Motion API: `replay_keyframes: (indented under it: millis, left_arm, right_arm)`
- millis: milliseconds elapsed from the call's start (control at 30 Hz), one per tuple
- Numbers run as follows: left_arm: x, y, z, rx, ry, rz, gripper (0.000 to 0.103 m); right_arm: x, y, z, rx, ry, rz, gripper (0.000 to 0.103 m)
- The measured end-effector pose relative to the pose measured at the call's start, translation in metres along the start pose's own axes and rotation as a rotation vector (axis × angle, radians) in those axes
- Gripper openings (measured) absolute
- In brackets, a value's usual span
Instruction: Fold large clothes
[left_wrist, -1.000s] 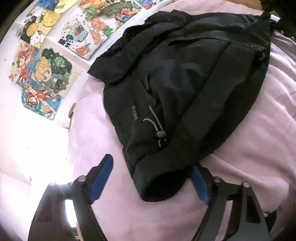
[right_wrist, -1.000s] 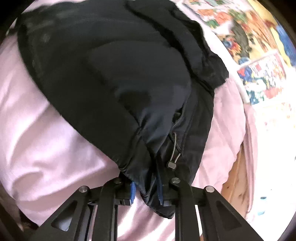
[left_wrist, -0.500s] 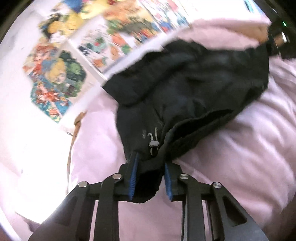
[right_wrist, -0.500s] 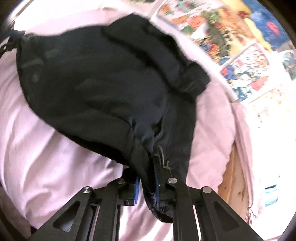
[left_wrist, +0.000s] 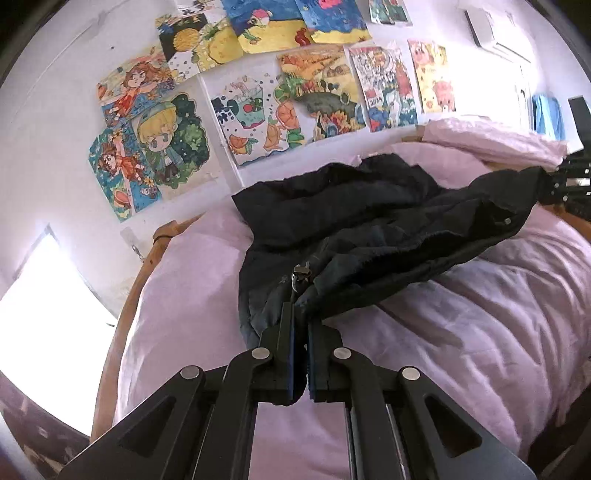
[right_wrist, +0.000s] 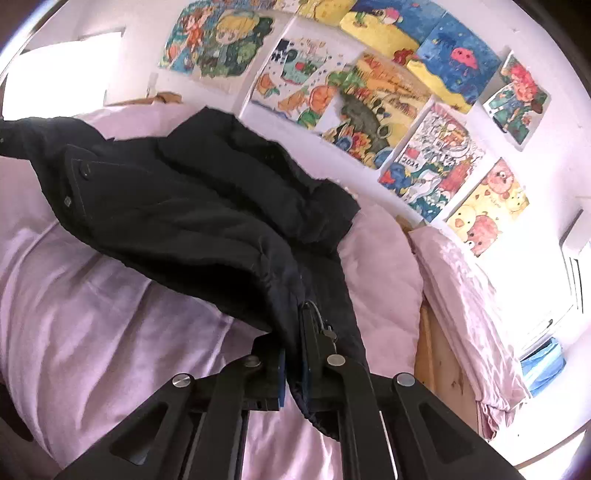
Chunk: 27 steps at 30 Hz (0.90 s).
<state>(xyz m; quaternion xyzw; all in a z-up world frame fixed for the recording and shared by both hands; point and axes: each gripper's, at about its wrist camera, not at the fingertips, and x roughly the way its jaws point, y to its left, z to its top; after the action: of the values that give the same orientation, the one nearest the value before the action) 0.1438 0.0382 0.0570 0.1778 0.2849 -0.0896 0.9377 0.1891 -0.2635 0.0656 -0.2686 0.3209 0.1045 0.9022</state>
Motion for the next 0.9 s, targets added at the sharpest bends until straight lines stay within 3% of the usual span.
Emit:
replay_keyframes:
  millis: [333,500,767,900]
  left_arm:
    - [-0.044,0.008,0.001,-0.06,-0.009,-0.031,0.004]
    - [-0.038,0.013,0.011,-0.071,0.017,-0.034,0.004]
    - [-0.024,0.031,0.05,-0.064,-0.011,-0.009,0.004]
    - [-0.015,0.038,0.072,-0.052,-0.033,0.034,0.004]
  right_arm:
    - [-0.049,-0.002,-0.006,0.065,-0.077,0.04,0.006]
    - [-0.045,-0.003,-0.001,0.088,-0.068,0.059,0.006]
    - [-0.044,-0.017,0.013,0.186,-0.095,0.085,0.006]
    - [-0.042,-0.025,0.031,0.18,-0.132,0.055,0.006]
